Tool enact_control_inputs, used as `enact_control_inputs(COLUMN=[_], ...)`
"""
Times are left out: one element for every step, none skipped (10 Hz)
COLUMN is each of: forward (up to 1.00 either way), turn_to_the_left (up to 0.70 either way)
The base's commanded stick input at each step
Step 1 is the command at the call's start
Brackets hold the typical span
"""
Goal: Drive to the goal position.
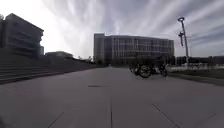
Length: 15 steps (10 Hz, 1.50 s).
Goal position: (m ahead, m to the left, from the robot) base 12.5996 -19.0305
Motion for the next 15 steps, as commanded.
enact_control_inputs(forward=[0.70,0.70,0.70,0.70,0.70,0.70,0.70,0.70,0.70,0.70,0.70,0.70,0.70,0.70,0.70], turn_to_the_left=[0.00,0.00,0.00,0.00,0.00,0.00,0.00,0.00,0.00,0.00,0.00,0.00,0.00,0.00,0.00])
